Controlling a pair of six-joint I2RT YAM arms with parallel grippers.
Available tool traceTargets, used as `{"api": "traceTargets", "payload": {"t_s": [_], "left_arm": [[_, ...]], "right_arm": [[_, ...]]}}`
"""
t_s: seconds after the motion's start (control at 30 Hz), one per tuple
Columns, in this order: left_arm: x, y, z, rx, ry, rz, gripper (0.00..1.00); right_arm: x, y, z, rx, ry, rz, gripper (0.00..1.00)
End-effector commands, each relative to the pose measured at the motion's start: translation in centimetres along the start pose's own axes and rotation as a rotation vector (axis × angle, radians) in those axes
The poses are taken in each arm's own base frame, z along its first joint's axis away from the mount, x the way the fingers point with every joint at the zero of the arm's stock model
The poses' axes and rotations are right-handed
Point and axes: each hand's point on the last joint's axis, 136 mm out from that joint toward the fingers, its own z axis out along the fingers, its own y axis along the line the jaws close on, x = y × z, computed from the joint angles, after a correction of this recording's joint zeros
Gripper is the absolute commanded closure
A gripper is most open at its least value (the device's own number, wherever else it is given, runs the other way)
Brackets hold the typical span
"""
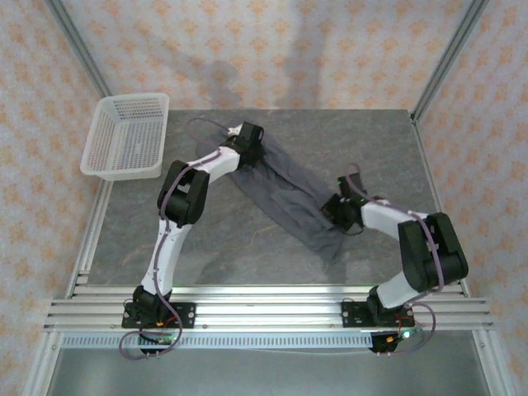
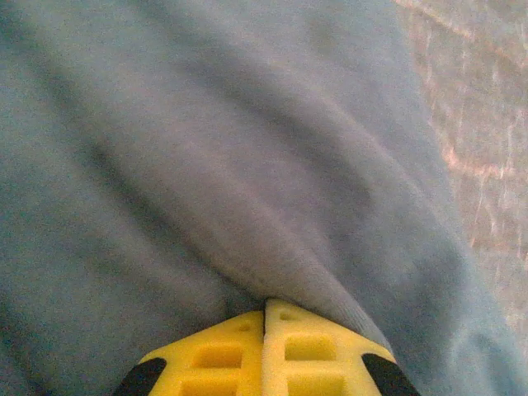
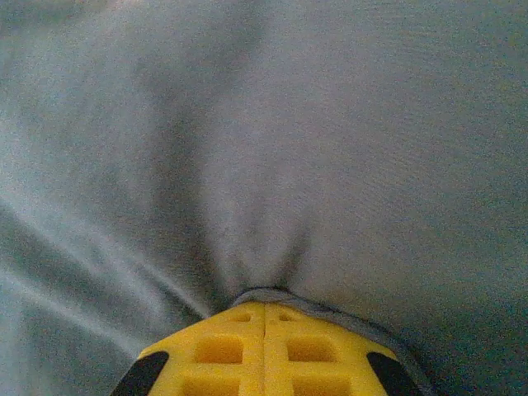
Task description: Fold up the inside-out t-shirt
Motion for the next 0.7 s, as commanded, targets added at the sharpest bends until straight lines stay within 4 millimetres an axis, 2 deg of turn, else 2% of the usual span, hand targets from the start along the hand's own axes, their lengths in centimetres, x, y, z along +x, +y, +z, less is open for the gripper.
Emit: {"api": "traceTargets", "payload": {"t_s": [0.0,0.13,0.27,0.37,0.47,0.53,0.6,0.67], "left_arm": [[0.9,1.5,2.2,-0.026,0.093,0.045,1.00],[-1.7,-1.5,2.1,0.080,0.044,0.063,1.00],[-3.6,-3.4,1.4,0.204,0.055,0.013,1.00],[-6.3,-4.5,-0.6,0.277,0.025,-0.002,0.99],[-9.0,-6.1,-4.4,0.369,-0.011,0.004,0.88],[-10.4,-7.4,-8.3,0.444,-0.043,0.016,0.77],[-10.6,-8.0,-12.2,0.510,-0.059,0.020,0.66],[-9.9,-7.9,-16.0,0.570,-0.062,0.011,0.57]], "right_arm": [[7.4,-0.1,0.9,0.032,0.122,-0.011,1.00],[12.2,3.6,1.4,-0.008,0.158,-0.179,1.00],[16.1,7.9,2.5,-0.083,0.240,-0.298,1.00],[17.7,11.1,2.4,-0.146,0.276,-0.360,1.00],[17.3,14.1,0.2,-0.272,0.247,-0.364,0.98],[16.0,14.7,-2.3,-0.315,0.170,-0.391,0.95],[13.9,13.9,-4.6,-0.302,0.063,-0.416,0.89],[11.1,11.6,-6.1,-0.246,-0.062,-0.409,0.84]]}}
